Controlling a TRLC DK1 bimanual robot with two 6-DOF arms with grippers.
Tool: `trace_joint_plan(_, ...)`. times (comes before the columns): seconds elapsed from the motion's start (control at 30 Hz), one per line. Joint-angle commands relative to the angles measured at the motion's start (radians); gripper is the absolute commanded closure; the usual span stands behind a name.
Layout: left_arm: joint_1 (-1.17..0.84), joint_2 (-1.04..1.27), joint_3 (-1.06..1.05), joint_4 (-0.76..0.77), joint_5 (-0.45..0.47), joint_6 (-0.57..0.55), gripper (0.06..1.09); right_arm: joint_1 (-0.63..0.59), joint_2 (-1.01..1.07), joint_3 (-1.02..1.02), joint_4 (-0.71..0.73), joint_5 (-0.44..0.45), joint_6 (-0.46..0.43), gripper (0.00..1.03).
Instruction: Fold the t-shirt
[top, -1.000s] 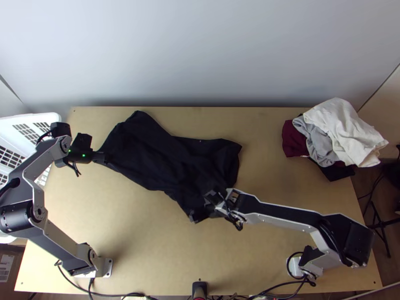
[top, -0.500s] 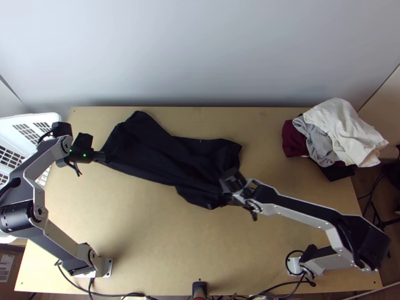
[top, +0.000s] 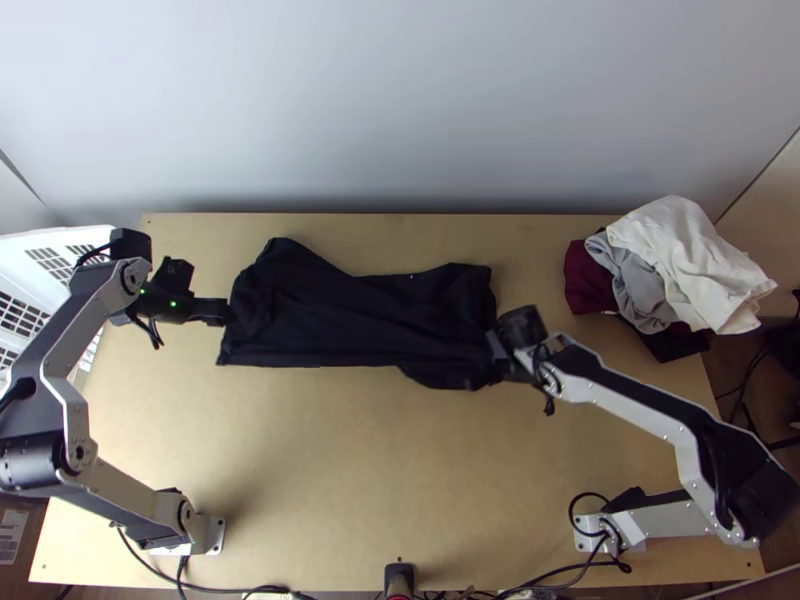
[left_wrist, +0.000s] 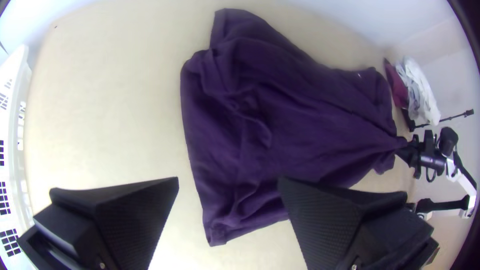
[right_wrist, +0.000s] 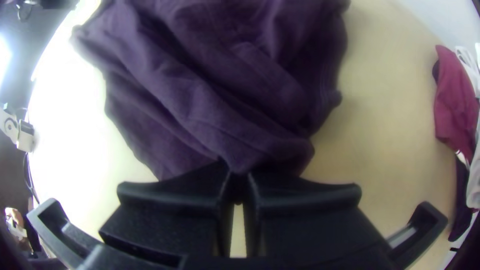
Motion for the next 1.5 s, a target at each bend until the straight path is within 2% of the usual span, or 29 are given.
trace_joint_plan(0.0, -0.034, -0.076, -0.067, -0.082, 0.006, -0.003, 0.11, -0.106, 0.035, 0.049, 0.008, -0.011, -0.090, 1.00)
trace_joint_plan(0.2, -0.055, -0.118, -0.206, -0.081, 0.054, 0.006, 0.11, -0.066, 0.041, 0.063, 0.010, -0.013, -0.058, 1.00)
trace_joint_plan(0.43, -0.095, -0.154, -0.285, -0.008, 0.054, 0.024, 0.11, -0.063, 0.043, 0.084, 0.010, -0.013, -0.041, 1.00)
trace_joint_plan(0.6, -0.098, -0.131, -0.324, 0.136, 0.045, 0.015, 0.11, -0.055, 0.037, 0.096, 0.008, -0.011, -0.013, 1.00)
trace_joint_plan(0.73, -0.063, -0.079, -0.298, 0.192, 0.040, 0.017, 0.11, -0.037, 0.027, 0.095, 0.005, -0.011, -0.003, 1.00)
trace_joint_plan(1.07, -0.041, -0.061, -0.291, 0.208, 0.019, 0.052, 0.11, -0.023, 0.034, 0.087, 0.002, -0.011, 0.013, 1.00)
trace_joint_plan(1.47, -0.084, -0.082, -0.270, 0.160, 0.039, -0.011, 0.11, -0.043, 0.057, 0.067, 0.004, -0.011, 0.002, 1.00)
